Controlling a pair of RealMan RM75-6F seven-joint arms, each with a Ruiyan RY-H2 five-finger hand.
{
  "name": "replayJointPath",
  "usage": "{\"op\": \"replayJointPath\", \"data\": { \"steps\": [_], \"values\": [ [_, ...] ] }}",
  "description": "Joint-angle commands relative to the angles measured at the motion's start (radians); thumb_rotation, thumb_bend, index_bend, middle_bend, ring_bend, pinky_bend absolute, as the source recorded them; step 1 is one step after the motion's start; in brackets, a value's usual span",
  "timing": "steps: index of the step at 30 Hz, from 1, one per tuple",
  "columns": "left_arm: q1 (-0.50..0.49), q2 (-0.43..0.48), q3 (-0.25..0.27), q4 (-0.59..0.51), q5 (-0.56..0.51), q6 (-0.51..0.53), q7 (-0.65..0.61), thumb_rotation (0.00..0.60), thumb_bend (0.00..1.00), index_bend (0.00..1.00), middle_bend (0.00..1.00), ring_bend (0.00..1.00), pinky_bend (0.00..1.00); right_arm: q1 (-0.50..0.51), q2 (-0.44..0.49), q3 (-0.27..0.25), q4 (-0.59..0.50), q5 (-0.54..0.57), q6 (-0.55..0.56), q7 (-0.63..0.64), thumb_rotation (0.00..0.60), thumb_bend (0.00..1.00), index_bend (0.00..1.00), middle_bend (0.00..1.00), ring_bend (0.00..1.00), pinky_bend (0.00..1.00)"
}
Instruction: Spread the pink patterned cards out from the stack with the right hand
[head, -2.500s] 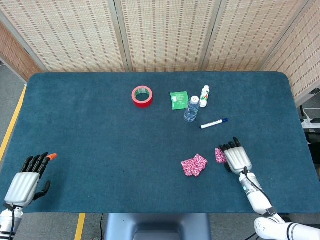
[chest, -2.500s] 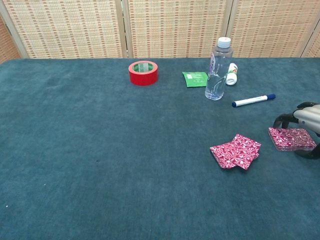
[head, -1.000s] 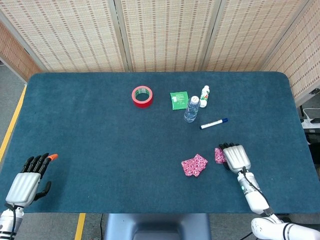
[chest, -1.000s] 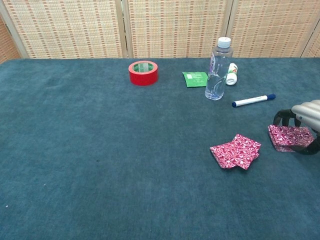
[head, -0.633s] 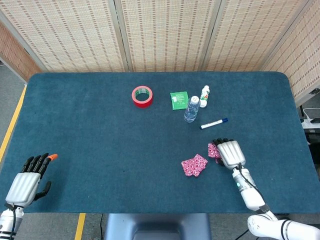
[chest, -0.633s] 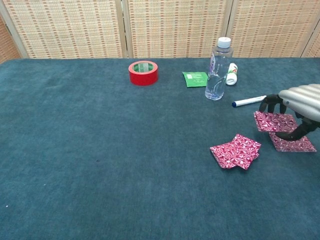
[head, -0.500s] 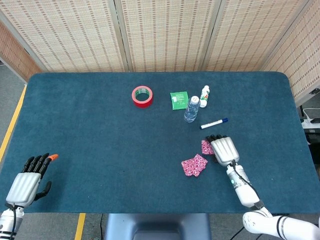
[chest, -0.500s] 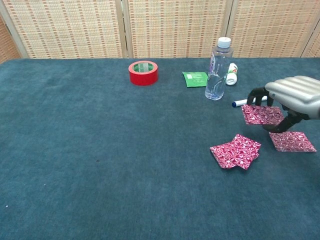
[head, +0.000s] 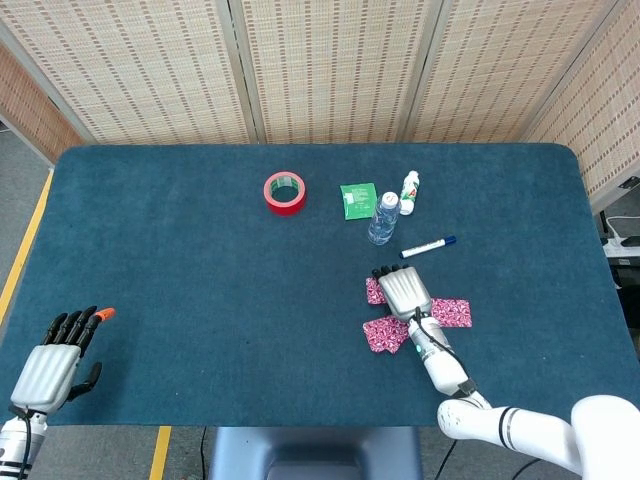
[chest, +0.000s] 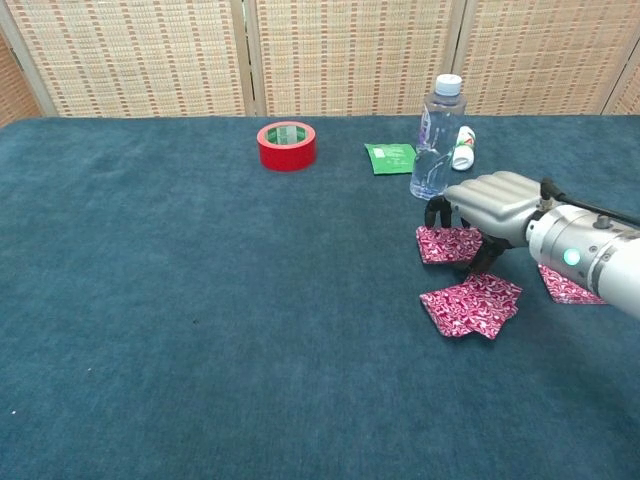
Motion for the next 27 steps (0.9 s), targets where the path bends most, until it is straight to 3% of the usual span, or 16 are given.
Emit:
{"op": "replayJointPath", "data": {
  "steps": [1,6,13,15,19,22,24,27],
  "values": [
    [-0.003,-0.001,-0.001,0.001,-0.004,-0.006,0.001,0.600,0.46,0.00,0.00,0.00,0.04,0.018,0.015,-0.009,-0.004,0.027,-0.041,-0.005,0.600,0.27,0.02,0.19,0.20,0.26],
    [-0.003,-0.002,0.001,0.000,-0.006,-0.008,0.007,0.600,0.46,0.00,0.00,0.00,0.04,0.020,0.048,-0.018,-0.039,0.031,-0.036,0.005,0.600,0.27,0.00,0.07,0.10,0.16],
    [-0.004,-0.004,0.001,-0.001,-0.008,-0.009,0.013,0.600,0.46,0.00,0.00,0.00,0.04,0.011,0.089,-0.031,-0.089,0.014,-0.008,0.019,0.600,0.27,0.00,0.05,0.09,0.14],
    [-0.002,-0.003,0.000,-0.002,-0.008,-0.007,0.011,0.600,0.46,0.00,0.00,0.00,0.04,-0.032,0.151,-0.052,-0.174,-0.037,0.062,0.047,0.600,0.27,0.00,0.05,0.09,0.14],
    [0.001,-0.002,-0.006,0.000,-0.002,0.010,-0.003,0.600,0.46,0.00,0.00,0.00,0.04,-0.143,0.270,-0.127,-0.327,-0.148,0.197,0.129,0.600,0.27,0.00,0.04,0.05,0.08],
    [0.001,-0.015,-0.011,0.026,0.028,0.034,-0.028,0.600,0.46,0.00,0.00,0.00,0.04,-0.262,0.363,-0.226,-0.416,-0.260,0.334,0.187,0.600,0.27,0.00,0.00,0.00,0.00],
    [-0.001,-0.028,-0.013,0.050,0.054,0.051,-0.048,0.600,0.46,0.00,0.00,0.00,0.04,-0.350,0.385,-0.289,-0.397,-0.358,0.454,0.235,0.600,0.27,0.00,0.00,0.00,0.00],
    [-0.003,-0.040,-0.014,0.075,0.072,0.061,-0.062,0.600,0.47,0.00,0.00,0.00,0.03,-0.430,0.375,-0.327,-0.330,-0.449,0.566,0.302,0.600,0.27,0.00,0.00,0.00,0.00]
  ]
}}
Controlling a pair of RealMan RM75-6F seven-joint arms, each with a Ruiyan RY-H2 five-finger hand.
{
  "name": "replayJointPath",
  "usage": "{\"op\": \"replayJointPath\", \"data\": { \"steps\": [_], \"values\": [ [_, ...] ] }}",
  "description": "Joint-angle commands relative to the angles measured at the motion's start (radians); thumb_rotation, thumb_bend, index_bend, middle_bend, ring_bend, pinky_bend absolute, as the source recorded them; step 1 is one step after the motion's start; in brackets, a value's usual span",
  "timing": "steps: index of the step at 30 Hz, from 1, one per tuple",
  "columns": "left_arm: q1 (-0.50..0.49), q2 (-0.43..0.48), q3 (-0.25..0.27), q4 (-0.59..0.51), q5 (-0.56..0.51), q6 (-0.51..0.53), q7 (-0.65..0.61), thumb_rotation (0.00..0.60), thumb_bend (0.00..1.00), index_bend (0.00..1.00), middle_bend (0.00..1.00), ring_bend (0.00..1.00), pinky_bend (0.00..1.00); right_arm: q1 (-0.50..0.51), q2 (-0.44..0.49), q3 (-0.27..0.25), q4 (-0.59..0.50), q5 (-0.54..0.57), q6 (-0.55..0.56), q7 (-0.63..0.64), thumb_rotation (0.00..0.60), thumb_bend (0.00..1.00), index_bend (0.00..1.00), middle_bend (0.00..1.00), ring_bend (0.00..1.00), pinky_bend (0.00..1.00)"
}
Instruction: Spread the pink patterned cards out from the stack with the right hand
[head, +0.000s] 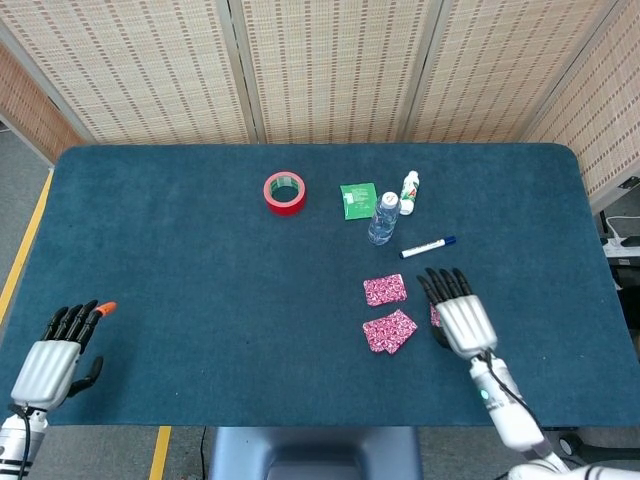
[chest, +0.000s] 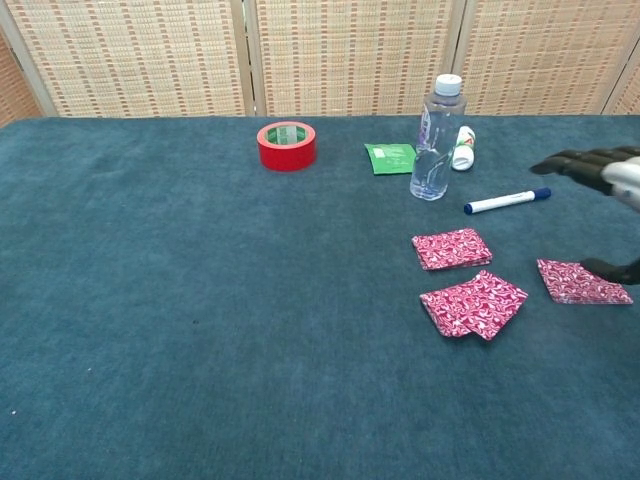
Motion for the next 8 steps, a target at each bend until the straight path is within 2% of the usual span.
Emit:
{"op": "replayJointPath", "data": {
  "steps": [1,4,8],
  "values": [
    [-0.002,-0.016,-0.004,0.024,0.015,0.015,-0.018,0.600,0.48,0.00,0.00,0.00,0.03,-0.162,0.062,-0.120,0.055,-0.200,0.198,0.118,0.600,0.27,0.00,0.00,0.00,0.00],
    [0.000,-0.026,-0.009,0.034,0.021,0.031,-0.017,0.600,0.47,0.00,0.00,0.00,0.02,-0.180,0.060,-0.098,0.067,-0.238,0.240,0.156,0.600,0.27,0.00,0.00,0.00,0.00],
    [0.011,-0.044,-0.009,0.058,0.060,0.081,-0.025,0.600,0.47,0.00,0.00,0.00,0.02,-0.186,0.069,-0.081,0.074,-0.228,0.209,0.175,0.600,0.27,0.00,0.00,0.00,0.00]
  ]
}}
